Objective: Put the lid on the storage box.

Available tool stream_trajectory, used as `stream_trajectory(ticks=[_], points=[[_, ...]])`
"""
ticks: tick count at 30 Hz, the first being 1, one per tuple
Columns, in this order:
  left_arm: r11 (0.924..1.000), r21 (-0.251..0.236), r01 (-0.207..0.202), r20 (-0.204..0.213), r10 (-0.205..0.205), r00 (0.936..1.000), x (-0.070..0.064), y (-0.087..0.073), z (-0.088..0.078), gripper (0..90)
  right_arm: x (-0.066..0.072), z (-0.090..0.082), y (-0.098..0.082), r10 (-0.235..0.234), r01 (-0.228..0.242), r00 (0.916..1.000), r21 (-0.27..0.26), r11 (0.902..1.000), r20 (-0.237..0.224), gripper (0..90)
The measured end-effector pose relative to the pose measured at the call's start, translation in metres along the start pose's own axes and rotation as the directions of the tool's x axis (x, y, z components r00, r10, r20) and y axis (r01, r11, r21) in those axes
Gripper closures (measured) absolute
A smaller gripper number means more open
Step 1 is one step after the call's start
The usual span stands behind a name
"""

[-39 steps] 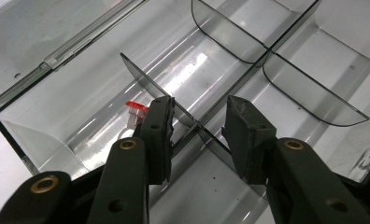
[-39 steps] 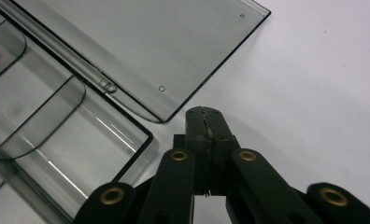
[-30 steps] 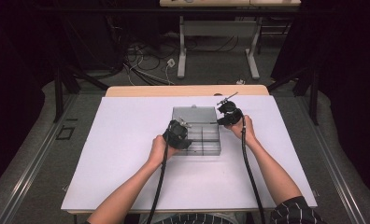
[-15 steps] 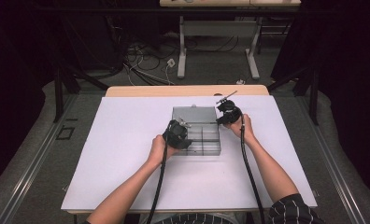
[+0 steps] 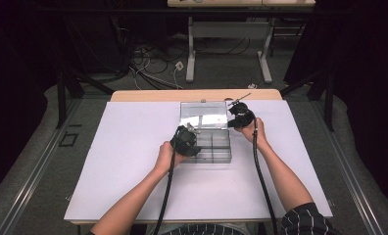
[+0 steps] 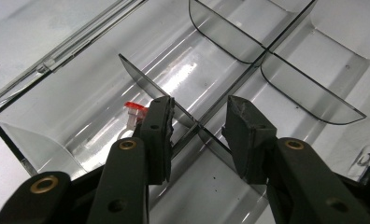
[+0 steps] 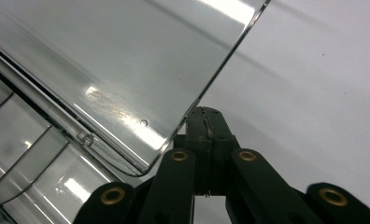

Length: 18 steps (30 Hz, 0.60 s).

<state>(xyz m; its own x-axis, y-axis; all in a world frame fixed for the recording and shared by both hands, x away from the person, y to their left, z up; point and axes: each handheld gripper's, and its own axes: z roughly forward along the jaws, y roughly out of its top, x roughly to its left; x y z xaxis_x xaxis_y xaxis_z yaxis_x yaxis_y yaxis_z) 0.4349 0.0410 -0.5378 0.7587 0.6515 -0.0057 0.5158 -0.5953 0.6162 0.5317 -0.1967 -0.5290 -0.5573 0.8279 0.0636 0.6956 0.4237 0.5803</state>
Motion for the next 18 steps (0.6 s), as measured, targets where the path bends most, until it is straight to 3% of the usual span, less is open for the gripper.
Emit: stream_trajectory(ticks=[5, 8, 18], points=[[1.0000, -0.002, 0.001, 0.003, -0.001, 1.0000, 0.0003, -0.0002, 0.0000, 62.0, 0.0019, -0.0020, 0.0013, -0.012, 0.012, 0.9999, -0.039, 0.9992, 0.002, 90.0], [1.0000, -0.002, 0.000, 0.003, 0.000, 1.0000, 0.0003, -0.0002, 0.0000, 62.0, 0.0021, -0.0047, 0.0024, -0.019, 0.019, 0.9997, 0.005, 0.9998, 0.018, 90.0], [1.0000, 0.000, -0.005, 0.001, 0.005, 1.0000, -0.0001, 0.0000, -0.0001, 62.0, 0.0028, -0.0048, 0.0032, -0.024, 0.024, 0.9995, -0.007, 0.9997, 0.021, 90.0]])
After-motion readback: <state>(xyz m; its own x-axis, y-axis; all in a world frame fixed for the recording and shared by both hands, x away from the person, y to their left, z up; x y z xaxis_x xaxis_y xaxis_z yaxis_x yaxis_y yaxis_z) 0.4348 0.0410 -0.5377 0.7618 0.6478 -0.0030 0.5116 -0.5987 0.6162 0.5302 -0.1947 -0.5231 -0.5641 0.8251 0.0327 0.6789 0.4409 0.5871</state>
